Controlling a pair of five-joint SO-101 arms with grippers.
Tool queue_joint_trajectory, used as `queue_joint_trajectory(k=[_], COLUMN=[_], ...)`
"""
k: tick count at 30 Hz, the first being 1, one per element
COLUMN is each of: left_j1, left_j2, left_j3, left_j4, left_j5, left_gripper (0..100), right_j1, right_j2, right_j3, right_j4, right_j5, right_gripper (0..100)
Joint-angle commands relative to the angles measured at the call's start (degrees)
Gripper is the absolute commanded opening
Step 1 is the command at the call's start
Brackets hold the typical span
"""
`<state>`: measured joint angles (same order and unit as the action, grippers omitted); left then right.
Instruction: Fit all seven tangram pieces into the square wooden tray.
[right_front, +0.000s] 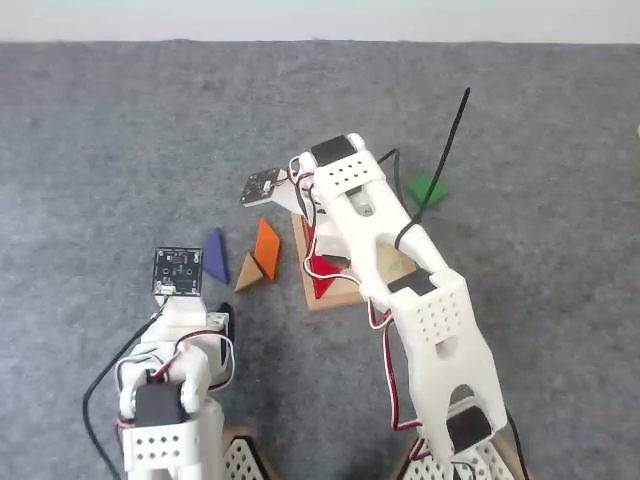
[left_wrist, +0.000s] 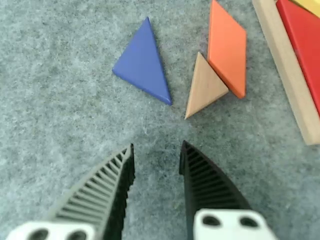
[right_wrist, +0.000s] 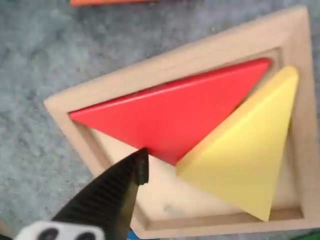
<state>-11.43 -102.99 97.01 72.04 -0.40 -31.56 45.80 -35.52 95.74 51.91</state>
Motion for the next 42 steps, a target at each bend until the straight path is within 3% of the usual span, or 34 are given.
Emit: queue_joint_trajectory(k=[1, 10, 21, 42], left_j1=[-0.1, -0.1, -0.1, -0.1], left_j2=[-1.1, -1.1, -1.1, -1.1], left_j3=[-0.5, -0.5, -0.5, -0.5], left_j4=[0.2, 0.2, 0.2, 0.2], left_j5=[0.4, 0.4, 0.4, 0.4], left_gripper=[15, 15, 15, 15], right_j1=[0.0, 0.9, 3.9, 5.2], right_j2=[-3.8, -10.1, -6.6, -0.4], right_j3=[-1.0, -1.0, -0.9, -1.9], right_j4=[1.1, 1.3, -8.3, -8.6], right_j5=[0.4, -0.1, -11.6, -8.7], right_gripper=[55.2, 55.2, 55.2, 55.2])
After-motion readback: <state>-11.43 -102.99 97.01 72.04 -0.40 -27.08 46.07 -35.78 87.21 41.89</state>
